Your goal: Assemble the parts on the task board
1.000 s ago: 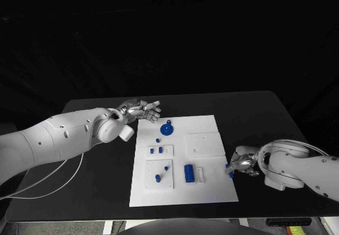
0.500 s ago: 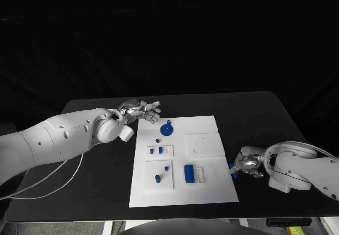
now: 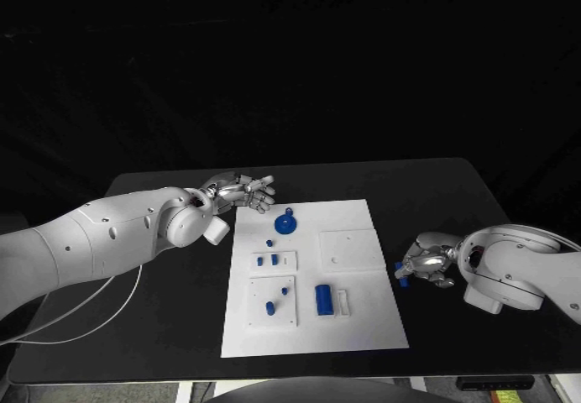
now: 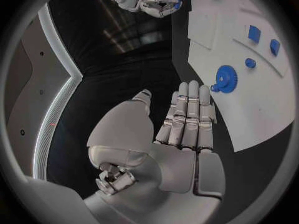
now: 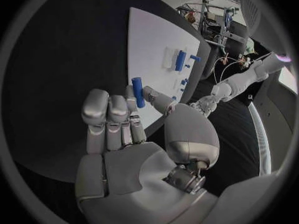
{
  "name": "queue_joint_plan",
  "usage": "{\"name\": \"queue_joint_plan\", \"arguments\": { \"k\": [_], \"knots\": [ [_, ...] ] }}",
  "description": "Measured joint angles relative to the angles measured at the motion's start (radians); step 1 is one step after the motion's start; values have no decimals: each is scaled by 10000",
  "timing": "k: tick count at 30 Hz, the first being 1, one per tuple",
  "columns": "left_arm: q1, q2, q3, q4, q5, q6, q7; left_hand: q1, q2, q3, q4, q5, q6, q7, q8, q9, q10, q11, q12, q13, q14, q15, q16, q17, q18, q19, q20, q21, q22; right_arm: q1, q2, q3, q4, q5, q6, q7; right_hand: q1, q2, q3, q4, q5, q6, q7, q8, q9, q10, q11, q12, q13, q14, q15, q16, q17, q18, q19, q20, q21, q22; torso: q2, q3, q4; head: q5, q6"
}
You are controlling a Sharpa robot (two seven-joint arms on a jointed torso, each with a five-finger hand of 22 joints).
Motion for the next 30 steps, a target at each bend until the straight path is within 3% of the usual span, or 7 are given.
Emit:
{"name": "queue_joint_plan", "arguments": {
  "k": [6,11,19,30],
  "knots": [
    [0,0,0,17,0,5,-3,0,0,0,0,0,0,0,0,0,0,0,0,1,0,0,0,-1,-20,0,0,0,-1,-9,173,-20,375,381,-102,-80,0,-1,0,0,40,0,0,0,-1,-1,1,0,3,0,0,0,0,5,0,0,0,0,9,0,2,26,-13],
    [0,16,-1,15,0,10,-7,0,0,0,0,0,0,0,0,1,0,0,0,1,0,0,0,9,-54,0,0,0,9,-38,534,-80,398,991,-308,-94,0,-1,0,0,41,0,-1,-1,-4,-2,2,0,10,-1,0,0,-1,13,0,0,0,-1,9,-7,2,56,-28],
    [0,23,-1,15,0,26,-9,0,0,0,0,0,0,0,0,1,0,0,0,1,0,0,0,8,-59,0,0,0,8,-436,1176,-130,354,1457,-471,-94,-54,52,-1,0,41,-1,-1,-11,-6,-4,4,0,10,-1,1,0,-1,32,0,0,0,-2,9,-6,-4,110,-48],
    [0,13,-1,24,0,62,-14,0,0,0,0,0,0,0,0,1,0,0,0,2,0,0,0,7,-80,0,0,0,16,-768,1714,-130,139,1609,-465,-97,-122,117,-9,-65,40,-1,-1,-47,-21,-7,7,-1,22,-2,1,1,-12,38,0,1,0,-2,9,0,-5,131,-81]
  ]
}}
